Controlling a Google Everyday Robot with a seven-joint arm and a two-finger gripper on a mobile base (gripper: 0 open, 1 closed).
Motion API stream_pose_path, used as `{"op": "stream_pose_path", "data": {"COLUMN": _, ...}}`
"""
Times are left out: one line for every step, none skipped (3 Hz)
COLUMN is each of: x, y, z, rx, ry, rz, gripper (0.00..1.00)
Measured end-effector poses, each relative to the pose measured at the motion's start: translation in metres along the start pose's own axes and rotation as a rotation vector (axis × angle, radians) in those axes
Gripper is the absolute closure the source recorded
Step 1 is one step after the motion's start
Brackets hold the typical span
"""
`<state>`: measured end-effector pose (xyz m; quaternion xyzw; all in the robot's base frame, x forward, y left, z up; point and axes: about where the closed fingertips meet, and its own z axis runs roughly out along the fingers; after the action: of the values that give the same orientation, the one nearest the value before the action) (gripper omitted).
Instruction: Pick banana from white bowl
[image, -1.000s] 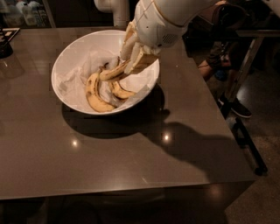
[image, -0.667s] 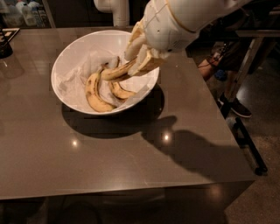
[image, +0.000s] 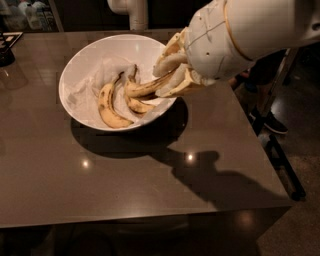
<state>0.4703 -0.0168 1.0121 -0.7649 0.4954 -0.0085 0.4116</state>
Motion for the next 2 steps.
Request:
{"op": "stream_pose_path", "data": {"x": -0.005, "y": 0.017, "z": -0.016, "rx": 0.038, "ry": 0.005, "rz": 0.013, "gripper": 1.00}}
{"op": "stream_pose_path", "data": {"x": -0.009, "y": 0.030, "z": -0.029, "rx": 0.075, "ry": 0.013, "rz": 0.021, "gripper": 1.00}}
